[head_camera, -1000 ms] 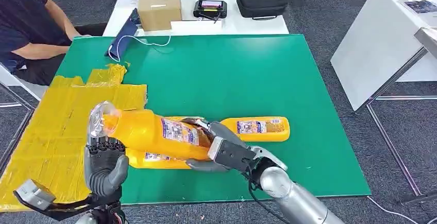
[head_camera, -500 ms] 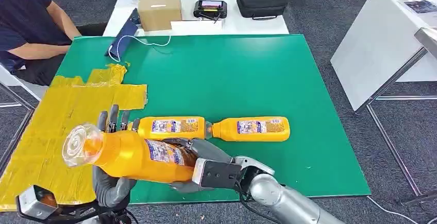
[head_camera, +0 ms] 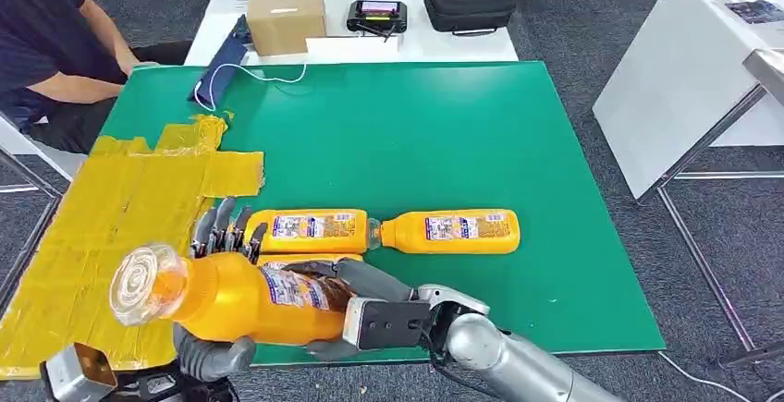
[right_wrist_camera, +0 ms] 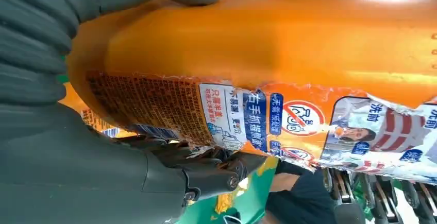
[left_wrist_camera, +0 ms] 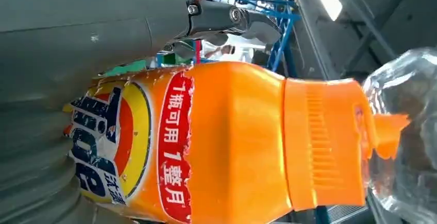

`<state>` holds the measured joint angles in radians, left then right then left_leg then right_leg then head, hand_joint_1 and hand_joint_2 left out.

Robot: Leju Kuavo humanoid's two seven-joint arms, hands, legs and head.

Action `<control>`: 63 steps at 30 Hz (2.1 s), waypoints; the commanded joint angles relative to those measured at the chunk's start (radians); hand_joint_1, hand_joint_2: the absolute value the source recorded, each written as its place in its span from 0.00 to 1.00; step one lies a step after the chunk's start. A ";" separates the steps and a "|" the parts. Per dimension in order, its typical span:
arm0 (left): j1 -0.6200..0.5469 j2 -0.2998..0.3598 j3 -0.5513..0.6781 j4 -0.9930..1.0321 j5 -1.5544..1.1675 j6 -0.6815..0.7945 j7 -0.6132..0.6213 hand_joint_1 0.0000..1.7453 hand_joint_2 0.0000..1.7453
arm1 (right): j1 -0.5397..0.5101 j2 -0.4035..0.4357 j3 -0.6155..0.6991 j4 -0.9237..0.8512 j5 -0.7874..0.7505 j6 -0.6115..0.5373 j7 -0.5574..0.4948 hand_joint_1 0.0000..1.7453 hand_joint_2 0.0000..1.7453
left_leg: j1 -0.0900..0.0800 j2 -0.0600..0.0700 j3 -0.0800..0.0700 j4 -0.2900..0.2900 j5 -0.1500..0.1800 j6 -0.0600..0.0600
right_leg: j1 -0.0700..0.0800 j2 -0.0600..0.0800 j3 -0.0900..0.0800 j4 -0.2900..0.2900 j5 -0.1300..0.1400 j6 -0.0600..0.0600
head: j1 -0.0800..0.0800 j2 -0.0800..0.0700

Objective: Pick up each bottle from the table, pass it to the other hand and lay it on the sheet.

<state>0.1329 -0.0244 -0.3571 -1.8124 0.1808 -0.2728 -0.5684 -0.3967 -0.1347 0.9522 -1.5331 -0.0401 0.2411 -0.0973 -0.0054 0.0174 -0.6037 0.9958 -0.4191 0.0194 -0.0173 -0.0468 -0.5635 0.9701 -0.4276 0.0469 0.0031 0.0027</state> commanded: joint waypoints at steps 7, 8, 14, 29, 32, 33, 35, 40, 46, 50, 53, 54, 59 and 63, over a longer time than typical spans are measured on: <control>-0.059 0.076 -0.041 0.100 -0.166 -0.045 -0.052 1.00 1.00 | -0.042 -0.002 0.051 0.059 0.001 0.017 0.014 1.00 1.00 | 0.002 -0.001 0.003 0.000 -0.002 -0.002 | 0.001 0.005 0.004 0.000 -0.001 -0.003 | 0.000 0.000; -0.065 0.070 -0.042 0.094 -0.165 -0.047 -0.050 1.00 1.00 | -0.043 0.007 0.053 0.050 -0.003 0.018 0.023 1.00 1.00 | 0.001 -0.001 0.004 -0.001 -0.001 -0.002 | 0.001 0.004 0.004 -0.001 -0.001 -0.002 | 0.000 0.000; -0.059 0.067 -0.025 0.098 -0.169 -0.072 -0.063 1.00 1.00 | -0.063 -0.006 0.022 0.085 0.006 0.029 -0.005 1.00 1.00 | 0.001 0.000 0.002 0.000 -0.001 -0.001 | 0.000 0.003 0.003 -0.001 0.000 -0.002 | 0.000 0.000; -0.026 0.107 0.034 0.040 -0.299 0.022 -0.033 1.00 1.00 | 0.043 -0.039 -0.103 0.015 0.149 -0.067 -0.035 0.02 1.00 | 0.001 -0.001 0.003 0.000 -0.001 -0.001 | 0.001 0.004 0.003 -0.001 -0.001 -0.002 | 0.000 0.000; -0.017 0.164 0.151 -0.047 -0.486 0.202 0.066 1.00 1.00 | 0.141 -0.073 -0.185 -0.077 0.215 -0.111 -0.003 0.00 1.00 | 0.001 -0.002 0.001 0.000 -0.001 -0.001 | 0.001 0.002 0.002 0.000 -0.001 -0.002 | 0.000 0.000; -0.033 0.179 0.196 -0.067 -0.560 0.265 0.106 1.00 1.00 | 0.182 -0.087 -0.216 -0.108 0.227 -0.111 -0.003 0.00 1.00 | 0.002 -0.003 0.001 0.001 -0.001 -0.002 | 0.002 0.001 0.003 0.000 -0.002 -0.002 | 0.000 0.000; -0.053 0.181 0.228 -0.076 -0.595 0.271 0.142 1.00 1.00 | 0.218 -0.093 -0.239 -0.131 0.246 -0.108 -0.008 0.00 1.00 | 0.002 -0.004 0.001 0.001 -0.001 -0.002 | 0.001 0.000 0.003 0.000 -0.002 -0.002 | 0.000 0.000; -0.169 0.224 0.292 0.007 -1.028 0.489 0.374 1.00 1.00 | 0.277 -0.089 -0.279 -0.157 0.289 -0.102 -0.007 0.00 1.00 | 0.002 -0.006 0.002 0.001 -0.001 -0.002 | 0.002 -0.001 0.003 0.000 -0.002 -0.003 | 0.000 0.000; -0.204 0.247 0.322 0.079 -1.200 0.558 0.441 1.00 1.00 | 0.275 -0.079 -0.271 -0.141 0.294 -0.094 -0.008 0.00 1.00 | 0.002 -0.003 0.003 0.000 -0.001 -0.002 | 0.001 0.003 0.004 0.000 -0.001 -0.003 | 0.000 0.000; -0.306 0.292 0.286 0.230 -1.325 0.532 0.503 1.00 1.00 | 0.216 -0.070 -0.243 -0.102 0.285 -0.082 -0.010 0.00 1.00 | 0.002 -0.004 0.003 0.000 0.000 -0.002 | 0.001 0.001 0.003 0.000 -0.001 -0.003 | 0.000 0.000; -0.343 0.301 0.277 0.291 -1.344 0.527 0.512 1.00 1.00 | 0.204 -0.063 -0.236 -0.093 0.282 -0.078 -0.010 0.00 1.00 | 0.001 -0.003 0.002 -0.001 0.001 -0.002 | 0.000 0.000 0.002 0.000 0.000 -0.002 | 0.000 0.000; -0.350 0.312 0.268 0.309 -1.377 0.518 0.531 1.00 1.00 | 0.202 -0.062 -0.231 -0.093 0.283 -0.076 -0.009 0.00 1.00 | 0.002 -0.004 0.003 0.000 0.001 -0.002 | 0.001 0.001 0.003 0.000 0.000 -0.003 | 0.000 0.000; -0.472 0.344 0.205 0.489 -1.420 0.466 0.545 1.00 1.00 | 0.158 -0.047 -0.155 -0.067 0.290 -0.055 -0.011 0.00 1.00 | 0.003 -0.005 0.004 0.000 0.000 -0.004 | 0.002 0.003 0.005 0.000 -0.002 -0.004 | 0.000 0.000; -0.493 0.342 0.199 0.520 -1.419 0.464 0.544 1.00 1.00 | 0.149 -0.043 -0.148 -0.061 0.290 -0.055 -0.009 0.00 1.00 | 0.002 -0.004 0.003 0.000 0.002 -0.003 | 0.001 0.001 0.003 0.000 -0.001 -0.003 | 0.000 0.000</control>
<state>-0.2179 0.2872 -0.0824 -1.5235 -1.2265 0.2067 -0.0286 -0.1785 -0.1903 0.7271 -1.6693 0.2491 0.1797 -0.1072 -0.0047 0.0159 -0.6039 0.9958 -0.4171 0.0178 -0.0169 -0.0479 -0.5639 0.9707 -0.4275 0.0467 0.0034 0.0027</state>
